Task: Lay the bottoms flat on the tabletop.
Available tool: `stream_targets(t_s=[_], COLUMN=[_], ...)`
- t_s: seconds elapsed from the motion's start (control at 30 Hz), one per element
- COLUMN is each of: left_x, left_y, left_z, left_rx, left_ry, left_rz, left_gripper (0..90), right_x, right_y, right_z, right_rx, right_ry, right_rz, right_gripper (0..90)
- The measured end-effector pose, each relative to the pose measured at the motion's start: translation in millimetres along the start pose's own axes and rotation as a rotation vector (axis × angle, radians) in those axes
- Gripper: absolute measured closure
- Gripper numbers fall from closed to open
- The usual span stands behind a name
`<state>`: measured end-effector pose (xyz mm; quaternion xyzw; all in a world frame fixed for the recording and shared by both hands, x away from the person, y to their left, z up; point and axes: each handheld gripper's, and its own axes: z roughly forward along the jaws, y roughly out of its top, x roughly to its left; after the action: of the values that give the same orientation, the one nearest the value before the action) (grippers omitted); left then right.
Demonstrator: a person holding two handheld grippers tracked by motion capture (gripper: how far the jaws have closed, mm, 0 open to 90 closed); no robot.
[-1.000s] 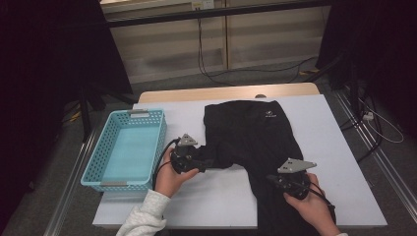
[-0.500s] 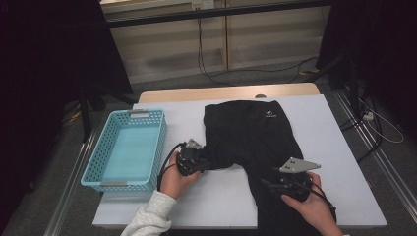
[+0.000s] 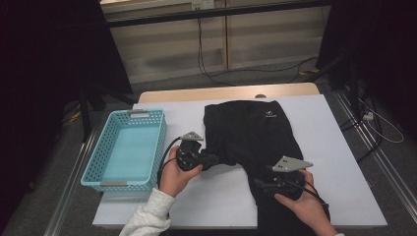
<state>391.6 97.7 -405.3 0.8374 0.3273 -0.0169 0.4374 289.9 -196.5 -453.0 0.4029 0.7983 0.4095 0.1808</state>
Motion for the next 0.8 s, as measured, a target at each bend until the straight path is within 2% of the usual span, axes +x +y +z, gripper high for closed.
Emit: stream_targets(t_s=[0.03, 0.13, 0.17, 0.2, 0.23, 0.33, 0.4, 0.47, 0.5, 0.53, 0.57, 0.63, 0.8], left_x=[0.1, 3.8, 4.8, 6.0, 6.7, 8.7, 9.4, 9.9, 10.1, 10.2, 10.1, 10.2, 13.7], left_y=[0.4, 0.1, -0.2, -0.4, -0.5, -0.3, -0.2, -0.3, -0.4, -0.2, -0.1, 0.9, 5.4], left_z=[-0.8, -1.2, -0.8, -0.2, 0.5, 0.2, -0.6, -1.4, -1.9, -3.1, -3.5, -6.7, -20.1], left_rx=[-0.010, -0.021, -0.024, -0.026, -0.026, -0.035, -0.039, -0.039, -0.041, -0.039, -0.044, -0.052, -0.110], left_ry=[0.009, -0.002, 0.000, -0.004, -0.003, -0.002, 0.000, 0.000, -0.003, -0.005, -0.007, -0.010, 0.001], left_rz=[-0.004, -0.014, -0.020, -0.022, -0.022, -0.026, -0.028, -0.029, -0.030, -0.029, -0.032, -0.033, -0.043], left_gripper=[87.7, 87.7, 87.7, 87.7, 87.7, 87.7, 87.7, 87.7, 87.8, 87.8, 87.8, 87.8, 87.7], right_x=[2.1, 8.4, 9.9, 10.9, 11.8, 13.6, 13.9, 14.0, 13.9, 13.3, 12.4, 9.6, 0.0], right_y=[2.6, 8.2, 9.6, 10.4, 11.0, 12.7, 13.2, 13.6, 13.9, 14.2, 13.1, 12.0, 11.3], right_z=[2.5, 9.8, 12.9, 16.3, 20.0, 33.2, 41.0, 44.5, 44.5, 43.7, 43.5, 41.6, 22.2], right_rx=[-0.003, 0.004, 0.008, 0.012, 0.009, 0.042, 0.072, 0.070, 0.070, 0.073, 0.068, 0.063, 0.045], right_ry=[0.004, 0.019, 0.022, 0.040, 0.052, 0.035, 0.007, -0.023, -0.016, 0.000, -0.005, 0.006, 0.010], right_rz=[-0.002, -0.021, -0.027, -0.040, -0.054, -0.058, -0.057, -0.073, -0.080, -0.081, -0.082, -0.075, -0.046], right_gripper=[35.9, 36.5, 40.0, 48.7, 50.9, 48.1, 50.7, 54.7, 69.1, 79.2, 84.4, 88.7, 89.6])
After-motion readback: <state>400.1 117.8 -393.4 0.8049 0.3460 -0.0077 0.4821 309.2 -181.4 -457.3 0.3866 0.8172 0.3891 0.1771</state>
